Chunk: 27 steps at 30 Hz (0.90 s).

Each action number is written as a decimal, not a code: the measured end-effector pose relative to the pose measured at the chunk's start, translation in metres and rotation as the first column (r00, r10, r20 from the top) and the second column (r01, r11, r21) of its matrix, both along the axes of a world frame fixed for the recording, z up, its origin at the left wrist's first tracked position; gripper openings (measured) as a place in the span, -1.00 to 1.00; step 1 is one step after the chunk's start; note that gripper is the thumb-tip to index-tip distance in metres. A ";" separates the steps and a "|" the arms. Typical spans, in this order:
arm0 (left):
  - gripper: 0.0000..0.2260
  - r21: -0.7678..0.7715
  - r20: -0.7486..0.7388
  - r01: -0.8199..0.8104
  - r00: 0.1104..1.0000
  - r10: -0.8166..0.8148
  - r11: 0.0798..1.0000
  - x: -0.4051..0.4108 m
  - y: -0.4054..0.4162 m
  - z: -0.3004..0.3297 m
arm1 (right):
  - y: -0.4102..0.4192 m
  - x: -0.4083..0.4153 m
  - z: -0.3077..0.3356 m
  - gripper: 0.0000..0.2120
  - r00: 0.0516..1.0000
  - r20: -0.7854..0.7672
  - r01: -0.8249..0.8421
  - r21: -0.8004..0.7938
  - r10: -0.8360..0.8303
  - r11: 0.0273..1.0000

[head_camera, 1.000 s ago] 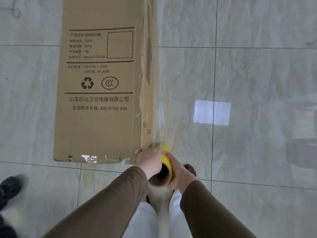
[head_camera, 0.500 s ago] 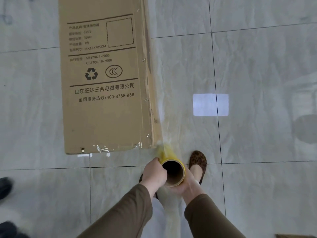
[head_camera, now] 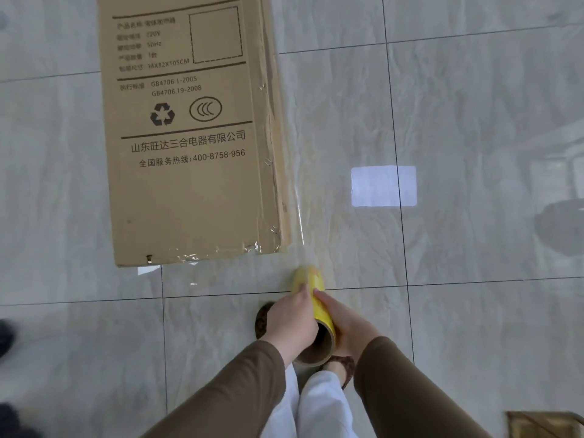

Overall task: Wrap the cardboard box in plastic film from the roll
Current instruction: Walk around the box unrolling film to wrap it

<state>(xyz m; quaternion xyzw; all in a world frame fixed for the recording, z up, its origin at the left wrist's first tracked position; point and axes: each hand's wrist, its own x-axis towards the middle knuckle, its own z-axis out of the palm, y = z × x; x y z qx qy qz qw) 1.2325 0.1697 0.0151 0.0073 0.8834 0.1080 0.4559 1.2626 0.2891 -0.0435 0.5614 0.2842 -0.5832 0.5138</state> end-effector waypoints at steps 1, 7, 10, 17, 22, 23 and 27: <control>-0.52 0.023 0.001 -0.112 0.994 0.112 0.993 0.004 -0.002 0.001 | 0.000 0.003 0.000 -0.38 1.000 0.004 0.014 -0.008 -0.014 1.000; -0.47 0.016 0.197 -0.698 0.704 0.683 0.715 0.067 -0.008 0.015 | 0.003 0.041 -0.004 -0.31 0.975 0.131 0.171 0.078 -0.181 0.982; -0.48 -0.037 0.192 -0.664 0.729 0.657 0.747 0.081 -0.007 0.013 | -0.003 0.068 -0.004 -0.44 0.958 0.182 0.213 0.068 -0.222 0.975; -0.31 -0.172 0.293 -0.171 0.931 0.216 0.970 0.064 -0.049 0.012 | -0.033 0.084 0.013 -0.64 0.979 0.158 0.106 0.143 -0.128 0.984; -0.37 -0.169 0.284 0.145 0.954 -0.092 0.975 0.068 -0.074 0.012 | -0.075 0.072 0.031 -0.57 0.999 -0.004 0.048 0.152 -0.048 0.987; -0.38 -0.174 0.284 0.181 0.950 -0.126 0.968 0.066 -0.079 0.013 | -0.084 0.072 0.036 -0.54 0.997 0.011 0.080 0.118 -0.082 0.990; -0.35 -0.172 0.260 0.323 0.926 -0.274 0.931 0.055 -0.110 0.016 | -0.121 0.073 0.049 -0.45 0.974 0.068 0.216 0.030 -0.218 0.976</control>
